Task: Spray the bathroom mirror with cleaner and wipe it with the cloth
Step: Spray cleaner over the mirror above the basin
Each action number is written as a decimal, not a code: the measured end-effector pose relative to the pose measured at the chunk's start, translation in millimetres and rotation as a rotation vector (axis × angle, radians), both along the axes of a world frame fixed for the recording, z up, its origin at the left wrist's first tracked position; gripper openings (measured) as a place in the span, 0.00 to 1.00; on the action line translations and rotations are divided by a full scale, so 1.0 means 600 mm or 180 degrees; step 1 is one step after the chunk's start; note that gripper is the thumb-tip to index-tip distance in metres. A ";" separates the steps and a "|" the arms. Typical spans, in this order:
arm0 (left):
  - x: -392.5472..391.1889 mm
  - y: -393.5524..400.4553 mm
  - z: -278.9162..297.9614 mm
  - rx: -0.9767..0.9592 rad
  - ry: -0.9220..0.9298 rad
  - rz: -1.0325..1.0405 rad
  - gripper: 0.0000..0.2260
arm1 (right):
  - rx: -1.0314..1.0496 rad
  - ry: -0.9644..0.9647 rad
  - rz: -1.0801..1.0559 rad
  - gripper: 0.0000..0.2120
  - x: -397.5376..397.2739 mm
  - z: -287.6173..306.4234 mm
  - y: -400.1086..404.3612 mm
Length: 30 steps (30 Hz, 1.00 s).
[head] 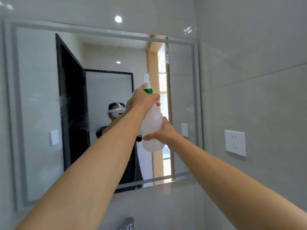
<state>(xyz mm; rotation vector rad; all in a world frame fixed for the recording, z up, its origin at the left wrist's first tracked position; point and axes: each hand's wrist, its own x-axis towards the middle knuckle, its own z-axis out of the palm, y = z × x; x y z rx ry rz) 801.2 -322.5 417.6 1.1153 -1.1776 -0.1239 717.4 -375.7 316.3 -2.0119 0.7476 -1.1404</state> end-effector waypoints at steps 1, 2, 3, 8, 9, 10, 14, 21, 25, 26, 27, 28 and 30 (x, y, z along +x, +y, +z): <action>0.019 0.012 0.000 -0.0015 0.0011 0.0109 0.13 | -0.0003 0.0013 0.0099 0.42 0.019 0.002 0.009; 0.039 0.025 0.001 -0.0032 0.0039 0.0205 0.13 | -0.0008 0.0023 0.0201 0.42 0.039 0.004 0.020; 0.059 0.041 0.001 -0.0046 0.0079 0.0290 0.13 | -0.0020 0.0033 0.0302 0.42 0.060 0.005 0.032; 0.159 0.138 0.002 -0.0083 0.0220 0.0809 0.14 | -0.0161 0.0038 0.0804 0.43 0.173 0.010 0.106; 0.175 0.160 0.002 -0.0098 0.0224 0.0891 0.14 | -0.0162 0.0047 0.0911 0.44 0.194 0.011 0.121; 0.189 0.182 0.003 -0.0125 0.0240 0.0960 0.13 | -0.0186 0.0064 0.0994 0.44 0.214 0.012 0.136; 0.240 0.261 0.003 -0.0173 0.0271 0.1322 0.15 | -0.0156 0.0120 0.1305 0.45 0.286 0.014 0.198; 0.292 0.343 -0.005 -0.0115 0.0270 0.1705 0.13 | -0.0091 0.0161 0.1686 0.45 0.353 0.003 0.274; 0.296 0.348 -0.013 -0.0087 0.0250 0.1936 0.11 | 0.0114 0.0102 0.1823 0.44 0.364 -0.010 0.286; 0.297 0.346 -0.015 -0.0078 0.0252 0.1955 0.11 | 0.0157 0.0088 0.1824 0.44 0.365 -0.013 0.285; 0.298 0.343 -0.017 -0.0056 0.0254 0.1945 0.11 | 0.0174 0.0094 0.1801 0.44 0.364 -0.016 0.283; 0.299 0.338 -0.020 -0.0026 0.0250 0.1912 0.10 | 0.0169 0.0123 0.1749 0.43 0.362 -0.018 0.281; 0.301 0.325 -0.025 0.0020 0.0237 0.1772 0.13 | 0.0160 0.0147 0.1630 0.43 0.355 -0.023 0.270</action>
